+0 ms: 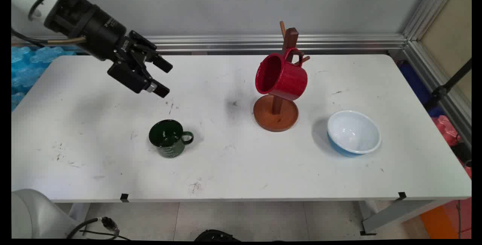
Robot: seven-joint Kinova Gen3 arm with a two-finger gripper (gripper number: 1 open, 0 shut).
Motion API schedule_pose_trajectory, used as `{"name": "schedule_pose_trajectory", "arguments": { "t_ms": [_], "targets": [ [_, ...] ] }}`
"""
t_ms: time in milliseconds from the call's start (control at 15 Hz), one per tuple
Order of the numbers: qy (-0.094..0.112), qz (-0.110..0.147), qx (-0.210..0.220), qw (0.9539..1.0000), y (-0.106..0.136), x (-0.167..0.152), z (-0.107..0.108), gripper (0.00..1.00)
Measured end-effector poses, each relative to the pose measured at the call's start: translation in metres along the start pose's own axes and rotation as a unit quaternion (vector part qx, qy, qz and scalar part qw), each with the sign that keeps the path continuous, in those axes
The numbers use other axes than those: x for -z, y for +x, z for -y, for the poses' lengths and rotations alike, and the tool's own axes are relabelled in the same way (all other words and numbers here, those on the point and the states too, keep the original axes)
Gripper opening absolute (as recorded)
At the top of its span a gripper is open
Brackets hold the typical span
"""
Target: Pick up the red mug from the rack
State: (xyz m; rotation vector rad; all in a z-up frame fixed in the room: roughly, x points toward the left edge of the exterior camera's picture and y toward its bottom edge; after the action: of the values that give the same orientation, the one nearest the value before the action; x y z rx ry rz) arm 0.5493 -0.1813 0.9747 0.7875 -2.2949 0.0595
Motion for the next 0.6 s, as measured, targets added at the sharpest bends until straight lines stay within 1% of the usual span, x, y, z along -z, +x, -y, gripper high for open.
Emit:
{"name": "schedule_pose_trajectory", "arguments": {
  "t_ms": [267, 467, 600],
  "targets": [
    [-0.003, -0.002, -0.001, 1.0, 0.005, -0.002, 0.001, 1.0],
    [-0.008, -0.005, 0.003, 0.9999, 0.009, -0.003, -0.004, 1.0],
    [-0.014, -0.009, 0.009, 0.9998, 0.015, -0.005, -0.011, 1.0]
  ]
}}
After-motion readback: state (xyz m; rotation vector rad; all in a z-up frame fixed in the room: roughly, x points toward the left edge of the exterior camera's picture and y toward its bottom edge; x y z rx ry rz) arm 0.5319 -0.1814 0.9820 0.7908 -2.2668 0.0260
